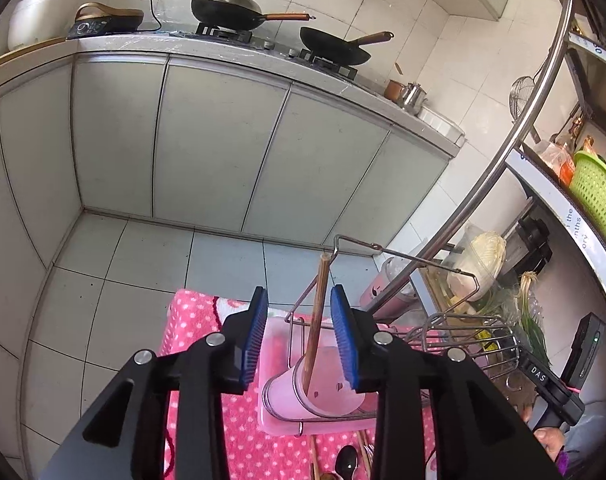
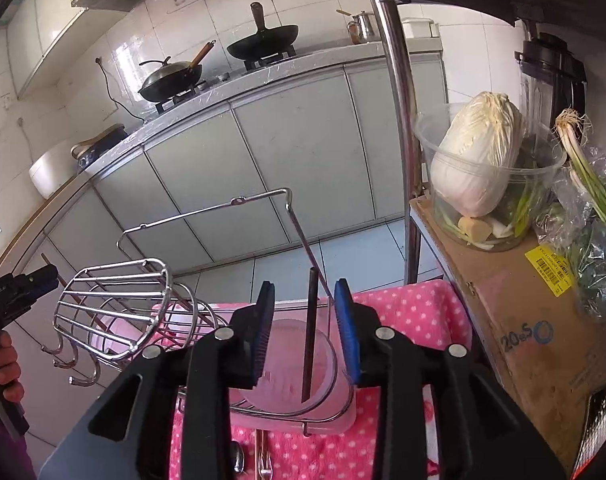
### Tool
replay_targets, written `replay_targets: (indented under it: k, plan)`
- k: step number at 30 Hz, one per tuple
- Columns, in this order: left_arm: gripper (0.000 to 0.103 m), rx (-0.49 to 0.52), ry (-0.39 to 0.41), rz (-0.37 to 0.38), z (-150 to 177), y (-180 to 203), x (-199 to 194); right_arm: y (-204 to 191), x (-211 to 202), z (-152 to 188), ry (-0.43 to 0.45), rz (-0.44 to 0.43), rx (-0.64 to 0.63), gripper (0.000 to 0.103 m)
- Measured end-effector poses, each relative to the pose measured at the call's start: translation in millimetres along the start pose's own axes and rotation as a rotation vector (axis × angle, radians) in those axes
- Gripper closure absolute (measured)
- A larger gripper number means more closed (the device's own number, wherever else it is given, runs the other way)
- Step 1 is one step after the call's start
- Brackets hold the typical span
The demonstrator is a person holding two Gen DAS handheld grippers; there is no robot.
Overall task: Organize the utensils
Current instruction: 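Lower both chopsticks into the pink cup and open both tools, then grasp a wooden chopstick with the left tool while the right tool grasps a clear plastic fork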
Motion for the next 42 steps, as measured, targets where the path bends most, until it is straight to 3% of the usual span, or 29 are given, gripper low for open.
replay_targets:
  k: [8, 16, 28, 36, 42]
  plan:
    - [0.070, -0.003, 0.060, -0.003, 5, -11, -48, 7, -49, 5, 0.082, 0.027, -0.019, 0.071]
    - [0.070, -0.016, -0.019, 0.045, 69, -12, -66, 8, -71, 68, -0.001, -0.027, 0.003, 0.071]
    - [0.073, -0.007, -0.308, 0.077, 188, 7, -4, -17, 3, 172, -0.362, -0.216, 0.104, 0.071]
    - [0.074, -0.008, -0.419, 0.072, 219, 14, 34, -26, 57, 209, -0.512, -0.184, 0.131, 0.071]
    - [0.074, -0.004, -0.455, 0.058, 224, 15, 52, -33, 76, 221, -0.524, -0.155, 0.100, 0.071]
Point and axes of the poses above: each gripper's, at about its wrist camera, not at the fingertips, and x roughly the way its jaws point, y to its right, z to its underside, the point moved 7 cm from there along x, roughly the way its jaws point
